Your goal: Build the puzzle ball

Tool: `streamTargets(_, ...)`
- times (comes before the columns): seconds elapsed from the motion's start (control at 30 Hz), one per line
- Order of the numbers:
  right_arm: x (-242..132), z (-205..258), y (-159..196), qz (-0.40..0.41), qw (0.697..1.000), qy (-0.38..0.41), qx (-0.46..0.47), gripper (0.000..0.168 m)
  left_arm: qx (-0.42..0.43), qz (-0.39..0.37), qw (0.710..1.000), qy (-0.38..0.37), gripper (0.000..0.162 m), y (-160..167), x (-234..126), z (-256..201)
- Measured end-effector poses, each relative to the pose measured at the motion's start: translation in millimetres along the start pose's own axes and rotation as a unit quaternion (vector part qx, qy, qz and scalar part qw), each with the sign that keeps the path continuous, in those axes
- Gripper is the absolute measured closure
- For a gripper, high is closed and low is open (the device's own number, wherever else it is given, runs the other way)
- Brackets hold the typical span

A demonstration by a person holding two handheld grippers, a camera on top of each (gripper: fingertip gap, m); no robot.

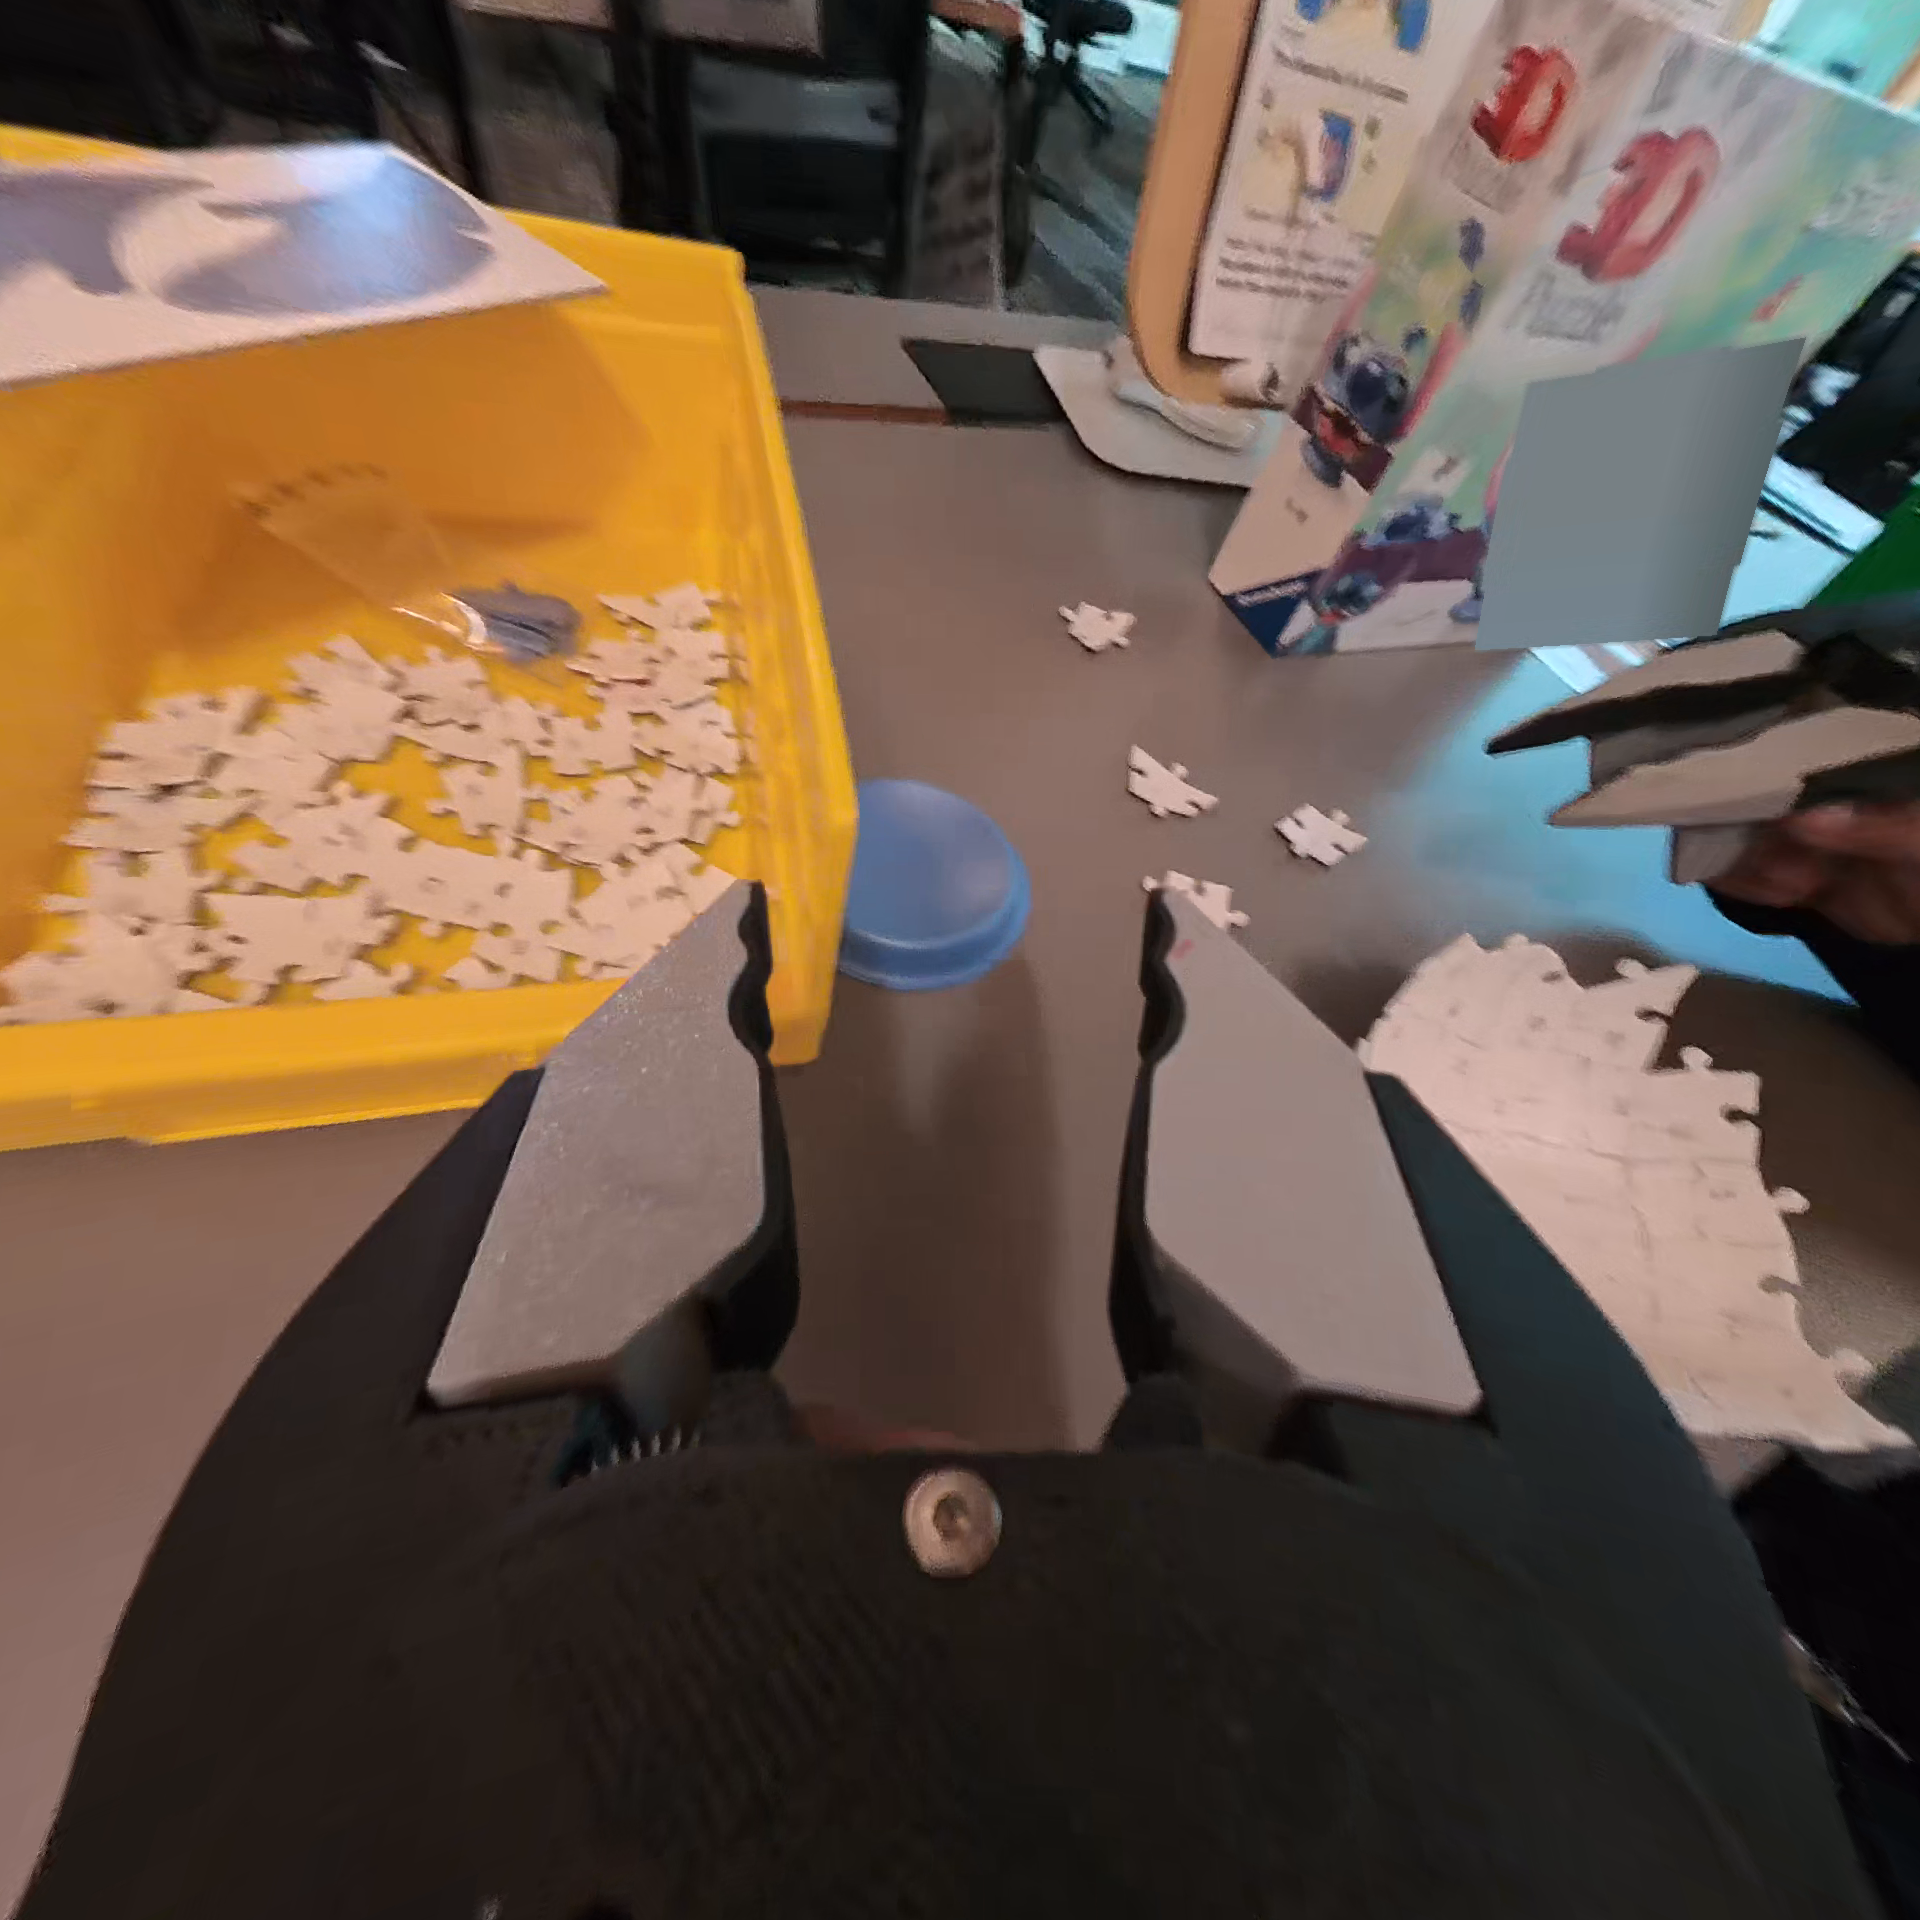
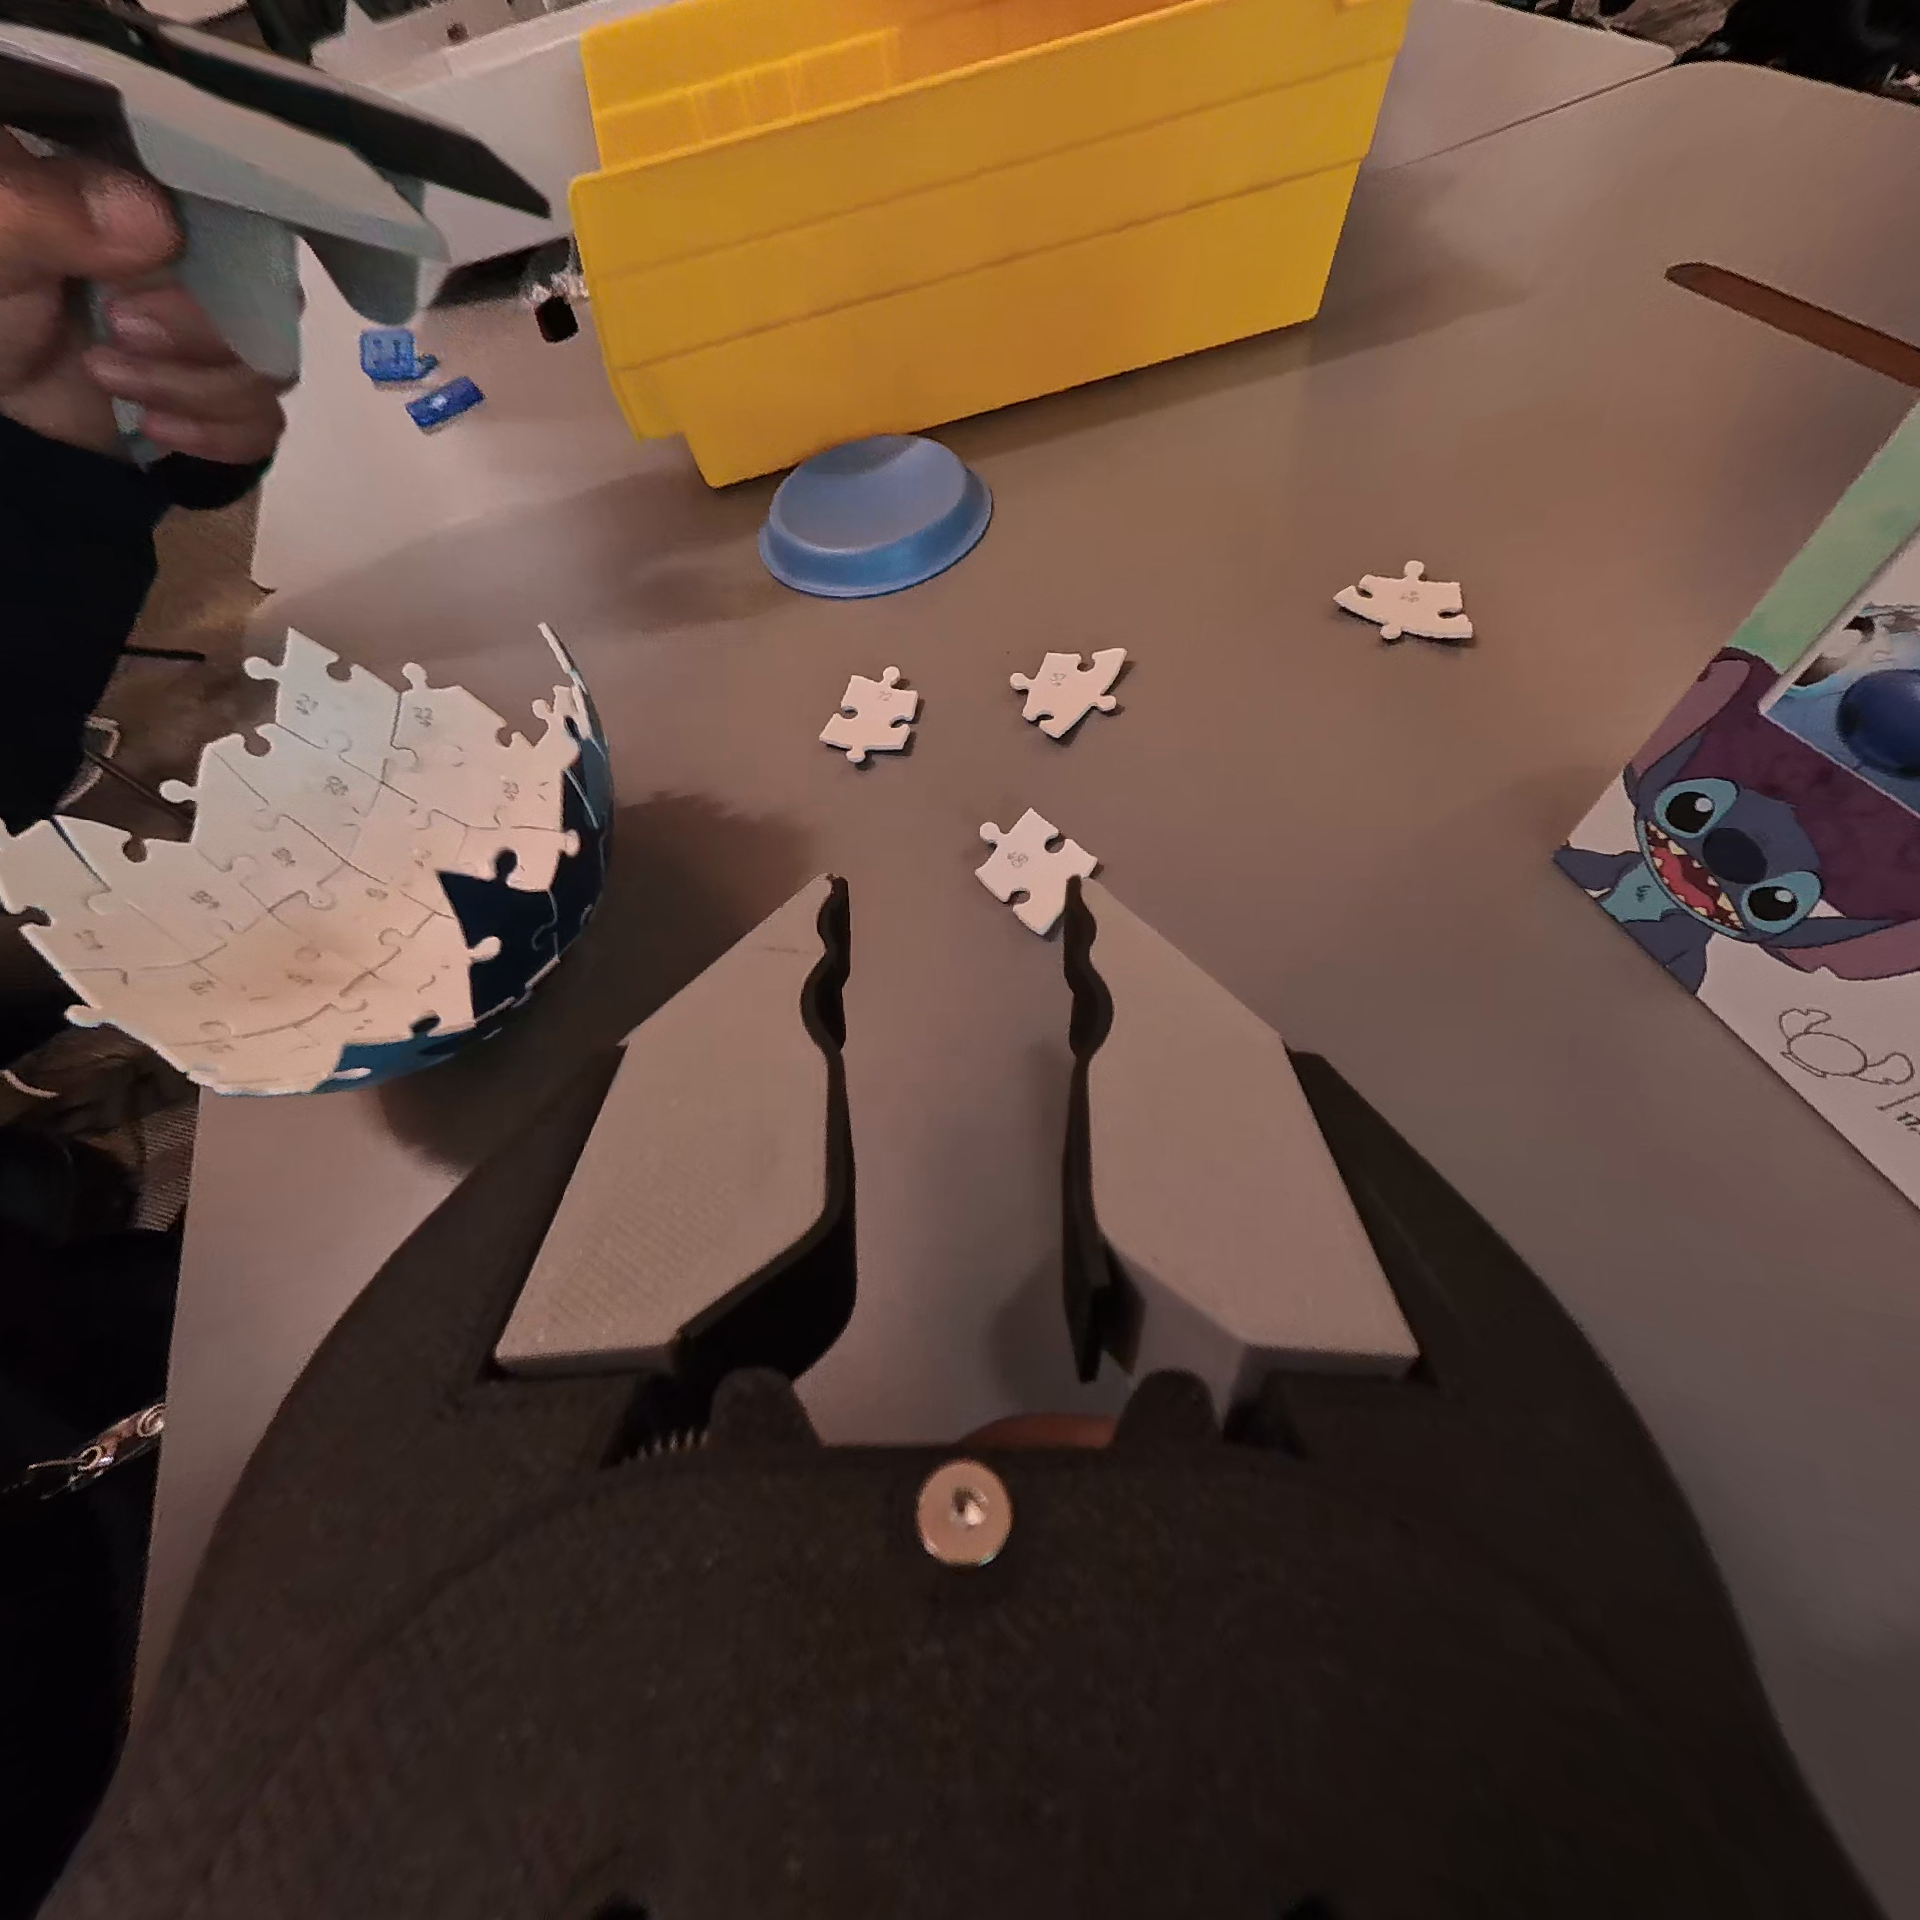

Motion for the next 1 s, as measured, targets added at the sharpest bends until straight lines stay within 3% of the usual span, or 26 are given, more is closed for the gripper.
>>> streamTargets(0.03, 0.0, -0.1, -0.2, -0.001, 1.0, -0.002, 0.002, 0.13, -0.001, -0.001, 1.0, -0.012, 0.091, 0.0, 2.4, 2.1)
streamTargets(0.1, 0.2, 0.6, -0.5, 0.0, 1.0, -0.002, 0.0, 0.13, -0.011, 0.061, 0.998, 0.025, 0.082, 10.9, 17.7, -1.2)
streamTargets(0.13, 0.2, 1.1, -0.6, 0.001, 1.0, -0.001, -0.003, 0.13, -0.018, 0.092, 0.994, 0.052, 0.055, 16.5, 25.4, -6.0)
streamTargets(0.17, 0.1, 1.3, -0.6, 0.002, 1.0, 0.0, -0.005, 0.13, -0.014, 0.094, 0.994, 0.055, 0.053, 17.8, 27.2, -7.7)
streamTargets(0.23, -1.0, 0.8, -0.8, 0.0, 1.0, 0.002, -0.005, 0.13, 0.0, 0.061, 0.998, 0.005, 0.074, 10.6, 17.6, 1.0)
streamTargets(0.3, -1.8, -0.1, -1.2, -0.004, 1.0, 0.0, 0.001, 0.13, -0.022, 0.004, 0.999, -0.026, 0.077, -1.6, 3.9, 14.3)
streamTargets(0.37, -1.7, 0.2, -1.6, -0.005, 1.0, -0.003, 0.004, 0.13, -0.055, -0.025, 0.998, -0.003, 0.085, -7.0, 2.3, 17.9)
streamTargets(0.4, -1.6, 0.9, -2.1, -0.005, 1.0, -0.004, 0.002, 0.13, -0.06, -0.003, 0.997, 0.049, 0.09, -4.3, 9.0, 10.5)
streamTargets(0.47, -1.6, 2.9, -3.3, -0.005, 1.0, -0.005, -0.004, 0.13, -0.062, 0.078, 0.989, 0.106, 0.055, 7.6, 28.6, -3.6)
streamTargets(0.53, -2.5, 3.8, -4.1, -0.005, 1.0, -0.003, -0.009, 0.13, -0.044, 0.084, 0.993, 0.07, 0.065, 6.6, 32.0, -2.7)
streamTargets(0.67, -5.4, 3.1, -5.4, -0.013, 1.0, -0.003, -0.004, 0.13, -0.053, -0.009, 0.999, 0.004, 0.077, -13.1, 15.7, 9.7)
streamTargets(0.77, -5.3, 4.7, -6.6, -0.013, 1.0, -0.007, -0.007, 0.13, -0.082, 0.087, 0.984, 0.133, 0.065, 1.8, 37.4, -13.6)
streamTargets(0.83, -5.8, 5.8, -7.2, -0.012, 1.0, -0.004, -0.013, 0.13, -0.061, 0.086, 0.992, 0.073, 0.063, 1.7, 38.4, -8.2)
streamTargets(0.9, -7.0, 5.5, -7.4, -0.014, 1.0, -0.001, -0.013, 0.13, -0.064, 0.025, 0.998, 0.008, 0.066, -9.5, 24.3, 7.1)
streamTargets(1.0, -7.3, 4.5, -7.6, -0.017, 1.0, -0.005, -0.006, 0.13, -0.087, 0.006, 0.996, 0.025, 0.075, -13.8, 17.8, 13.3)
Point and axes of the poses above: each gripper's, where its closed fingertips meet, x out along the fingers, y out of its underside, z = x × y across the jaws, the point moved 10 cm from there along -x, back along the fingers, and after that the axes turned 8 degrees about -x, right-handed, at the moved point
